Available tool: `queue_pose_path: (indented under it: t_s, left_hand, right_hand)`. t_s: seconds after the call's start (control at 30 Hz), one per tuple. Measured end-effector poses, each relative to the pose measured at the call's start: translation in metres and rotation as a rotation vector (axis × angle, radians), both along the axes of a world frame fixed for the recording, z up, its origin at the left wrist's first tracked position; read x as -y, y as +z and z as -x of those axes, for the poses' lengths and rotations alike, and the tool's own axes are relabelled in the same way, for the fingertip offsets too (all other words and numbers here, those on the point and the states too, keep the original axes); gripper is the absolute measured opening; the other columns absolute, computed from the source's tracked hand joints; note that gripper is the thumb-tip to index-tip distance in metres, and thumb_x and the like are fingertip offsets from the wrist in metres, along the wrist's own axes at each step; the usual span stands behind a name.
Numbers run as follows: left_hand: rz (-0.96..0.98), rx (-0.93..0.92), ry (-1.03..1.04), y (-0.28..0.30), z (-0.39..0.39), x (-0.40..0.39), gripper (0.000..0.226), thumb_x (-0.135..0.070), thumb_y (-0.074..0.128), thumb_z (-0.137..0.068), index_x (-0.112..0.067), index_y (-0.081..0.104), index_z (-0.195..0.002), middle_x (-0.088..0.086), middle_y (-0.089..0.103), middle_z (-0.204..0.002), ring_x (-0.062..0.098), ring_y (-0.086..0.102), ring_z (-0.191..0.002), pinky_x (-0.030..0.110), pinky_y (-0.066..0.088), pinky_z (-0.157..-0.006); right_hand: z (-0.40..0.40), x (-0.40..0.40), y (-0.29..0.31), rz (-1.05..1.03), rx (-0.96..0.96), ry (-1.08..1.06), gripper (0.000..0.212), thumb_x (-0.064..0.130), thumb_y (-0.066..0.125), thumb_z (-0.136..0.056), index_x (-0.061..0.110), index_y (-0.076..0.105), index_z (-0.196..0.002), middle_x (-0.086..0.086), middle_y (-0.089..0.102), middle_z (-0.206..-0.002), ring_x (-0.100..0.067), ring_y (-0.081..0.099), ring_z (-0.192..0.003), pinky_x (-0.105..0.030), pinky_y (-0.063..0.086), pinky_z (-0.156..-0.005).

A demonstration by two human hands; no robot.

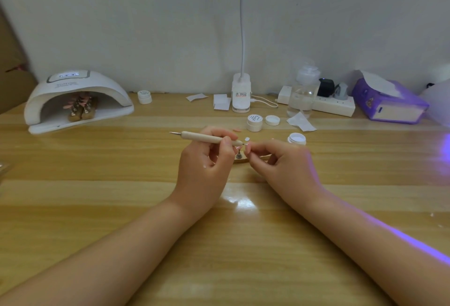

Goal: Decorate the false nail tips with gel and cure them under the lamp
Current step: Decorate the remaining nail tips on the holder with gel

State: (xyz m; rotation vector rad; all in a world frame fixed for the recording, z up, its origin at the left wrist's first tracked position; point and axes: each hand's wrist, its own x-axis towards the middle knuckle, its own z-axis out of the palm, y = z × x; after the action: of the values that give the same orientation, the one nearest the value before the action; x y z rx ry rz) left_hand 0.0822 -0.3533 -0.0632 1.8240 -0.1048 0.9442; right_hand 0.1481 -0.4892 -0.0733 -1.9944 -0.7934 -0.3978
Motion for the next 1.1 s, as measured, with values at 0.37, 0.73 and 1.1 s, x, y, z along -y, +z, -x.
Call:
queue_pose_path:
  t_s: [0.37,0.73,1.1]
  left_hand:
    - [0.002,-0.018,0.029,-0.0001,0.0000,0.0001,0.015,-0.019,0.049,-0.087,-0.030,0.059,-0.082,-0.020,0.067,-0.071,0.013,0.062,-0.065,0.019,0.047,-0.057]
    - [-0.018,-0.037,0.056,-0.0008,-0.0003,-0.0004,0.014,-0.021,0.049,-0.087,-0.030,0.058,-0.082,-0.012,0.067,-0.080,0.019,0.063,-0.068,0.030,0.050,-0.059]
    - [0.011,-0.046,0.051,-0.0022,-0.0011,-0.0002,0.015,-0.022,0.049,-0.087,-0.033,0.058,-0.081,-0.012,0.068,-0.079,0.018,0.063,-0.067,0.032,0.049,-0.059]
  right_hand:
    - [0.0004,0.0001,-0.0010,0.007,0.009,0.004,0.014,0.013,0.071,-0.080,0.026,0.074,-0.083,0.019,0.067,-0.075,0.006,0.053,-0.054,-0.013,0.039,-0.058]
    - [0.0018,0.0009,0.0003,0.018,0.015,-0.001,0.012,0.015,0.071,-0.080,0.025,0.075,-0.085,0.013,0.071,-0.079,0.006,0.052,-0.055,-0.025,0.048,-0.060]
    - [0.0025,0.0011,0.0004,0.018,0.016,-0.010,0.013,0.015,0.070,-0.080,0.025,0.075,-0.086,0.012,0.071,-0.079,0.005,0.052,-0.054,-0.027,0.049,-0.060]
